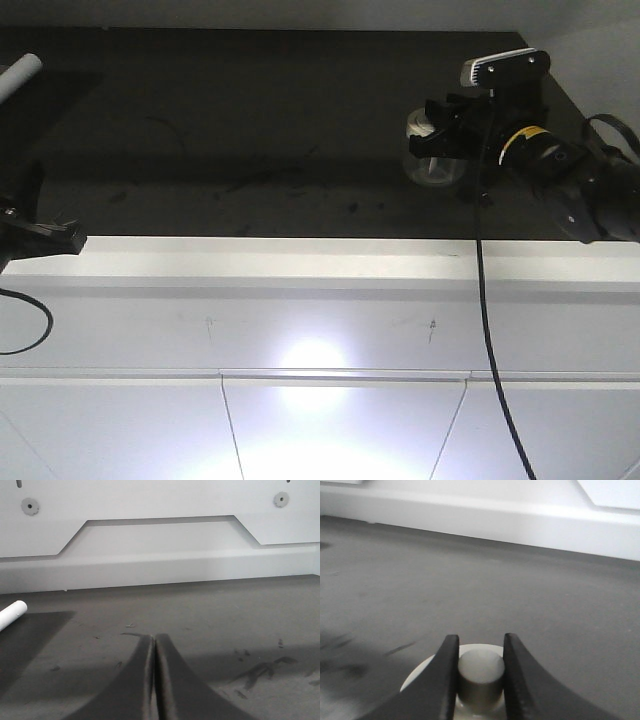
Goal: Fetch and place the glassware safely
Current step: 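Lift the jar with the right gripper and pull it out of the hood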
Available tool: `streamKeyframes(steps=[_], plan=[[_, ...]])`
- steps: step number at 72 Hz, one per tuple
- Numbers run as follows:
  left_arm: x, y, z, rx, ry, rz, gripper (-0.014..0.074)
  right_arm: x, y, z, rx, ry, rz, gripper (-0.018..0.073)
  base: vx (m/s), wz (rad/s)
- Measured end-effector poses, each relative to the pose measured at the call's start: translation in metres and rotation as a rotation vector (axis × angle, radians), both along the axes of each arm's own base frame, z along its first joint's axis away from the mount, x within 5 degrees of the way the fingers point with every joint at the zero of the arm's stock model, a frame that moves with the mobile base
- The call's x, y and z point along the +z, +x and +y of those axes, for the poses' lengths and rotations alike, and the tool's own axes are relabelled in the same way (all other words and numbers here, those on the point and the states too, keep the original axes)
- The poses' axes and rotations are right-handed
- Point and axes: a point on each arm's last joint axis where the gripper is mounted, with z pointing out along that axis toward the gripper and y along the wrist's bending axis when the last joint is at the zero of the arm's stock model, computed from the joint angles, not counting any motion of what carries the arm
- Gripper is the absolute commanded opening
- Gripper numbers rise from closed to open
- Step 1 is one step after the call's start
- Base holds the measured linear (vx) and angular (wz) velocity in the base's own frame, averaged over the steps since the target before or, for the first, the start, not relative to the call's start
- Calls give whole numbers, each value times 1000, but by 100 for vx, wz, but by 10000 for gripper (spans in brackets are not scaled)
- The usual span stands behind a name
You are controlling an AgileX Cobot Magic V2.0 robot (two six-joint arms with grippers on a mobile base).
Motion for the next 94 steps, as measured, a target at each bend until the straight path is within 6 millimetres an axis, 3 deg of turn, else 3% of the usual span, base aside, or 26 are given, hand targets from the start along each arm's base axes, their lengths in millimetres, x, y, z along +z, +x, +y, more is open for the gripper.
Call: streamKeyframes(steps=[19,33,47,62,81,94], plan=[[0,0,0,0,0,0,-7,40,-63,7,101,8,-95,-3,0,0],[0,0,0,0,0,0,-7,60,-94,41,254,25,-129,-3,0,0],[0,0,0,0,0,0,-7,59,-113,80,403,44,-94,-3,0,0],[0,0,0,0,0,0,-7,56,-132,108,537,54,-34,-3,0,0],[0,0,0,0,0,0,-7,56,-158,105,628,41,13,-3,0,0],[0,0,0,0,0,0,-7,32,-187,93,649,40,74,-3,0,0]])
